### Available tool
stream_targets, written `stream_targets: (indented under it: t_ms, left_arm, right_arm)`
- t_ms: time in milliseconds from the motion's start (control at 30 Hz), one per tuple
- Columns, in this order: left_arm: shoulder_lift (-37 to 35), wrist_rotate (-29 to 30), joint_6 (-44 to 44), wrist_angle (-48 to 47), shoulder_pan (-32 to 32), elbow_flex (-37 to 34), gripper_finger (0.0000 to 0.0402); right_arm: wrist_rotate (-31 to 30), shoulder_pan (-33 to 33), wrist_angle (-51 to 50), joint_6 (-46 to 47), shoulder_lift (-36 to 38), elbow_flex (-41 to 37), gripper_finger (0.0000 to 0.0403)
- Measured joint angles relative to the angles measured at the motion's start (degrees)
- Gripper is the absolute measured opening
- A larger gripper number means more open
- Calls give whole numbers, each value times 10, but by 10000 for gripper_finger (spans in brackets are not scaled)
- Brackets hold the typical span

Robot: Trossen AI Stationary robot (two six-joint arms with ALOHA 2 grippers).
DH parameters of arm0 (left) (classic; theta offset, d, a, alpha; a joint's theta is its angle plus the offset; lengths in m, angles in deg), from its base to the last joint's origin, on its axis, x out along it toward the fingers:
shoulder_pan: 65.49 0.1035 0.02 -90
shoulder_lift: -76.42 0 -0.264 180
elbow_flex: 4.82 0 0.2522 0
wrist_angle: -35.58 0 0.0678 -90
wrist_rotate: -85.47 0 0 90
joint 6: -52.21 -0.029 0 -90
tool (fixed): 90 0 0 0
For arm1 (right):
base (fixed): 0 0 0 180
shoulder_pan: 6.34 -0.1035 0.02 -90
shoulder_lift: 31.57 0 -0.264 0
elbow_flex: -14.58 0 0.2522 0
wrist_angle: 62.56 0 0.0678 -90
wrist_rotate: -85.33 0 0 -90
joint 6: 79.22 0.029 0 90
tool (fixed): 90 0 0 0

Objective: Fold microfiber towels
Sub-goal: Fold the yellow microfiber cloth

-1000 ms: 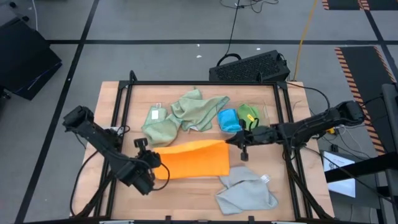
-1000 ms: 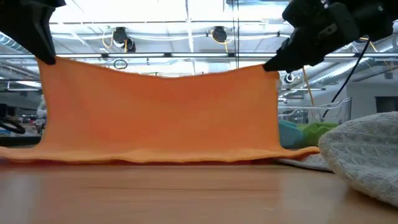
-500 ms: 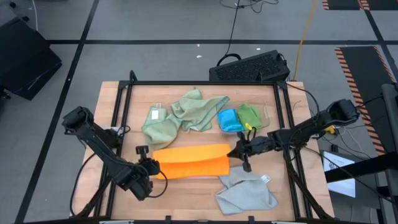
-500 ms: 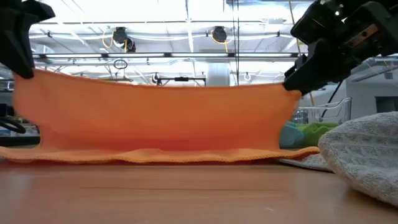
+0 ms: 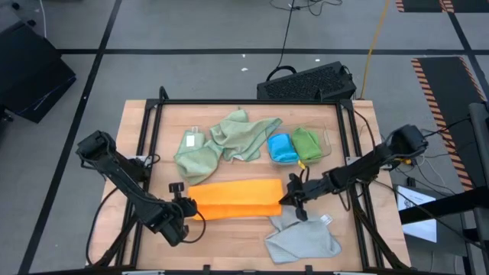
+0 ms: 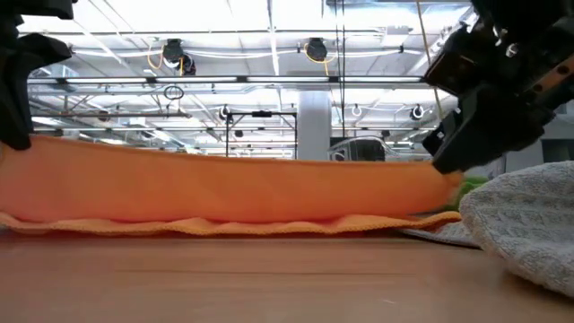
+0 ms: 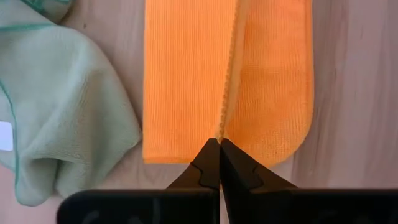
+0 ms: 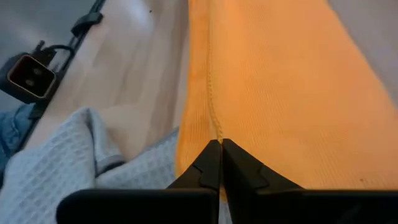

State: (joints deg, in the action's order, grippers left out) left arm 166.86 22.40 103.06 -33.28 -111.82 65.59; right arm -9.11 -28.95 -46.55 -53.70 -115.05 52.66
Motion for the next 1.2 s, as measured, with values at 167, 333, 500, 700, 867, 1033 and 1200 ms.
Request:
stream_targets:
  t_ms: [167, 333, 500, 700, 867, 1033, 1200]
  left_arm:
    - [0, 0, 2, 29, 0, -10, 3]
    - [0, -8, 8, 62, 0, -27, 5]
    - [0, -11, 29, 77, 0, -44, 47]
    - [0, -15, 41, 77, 0, -47, 112]
    - [-3, -60, 33, 64, 0, -22, 132]
    - [-6, -65, 39, 57, -10, -15, 123]
    - [-5, -34, 63, 111, -16, -24, 94]
  right_arm:
    - [1, -7, 34, 11, -29, 0, 11]
    - [2, -22, 49, 14, -42, 0, 18]
    - [14, -26, 53, 40, -42, 0, 71]
    - [68, -26, 47, 38, -37, 0, 171]
    - [67, -25, -7, 22, 2, 0, 208]
    - [60, -25, -70, 11, 56, 0, 195]
    - [57, -25, -76, -22, 77, 0, 162]
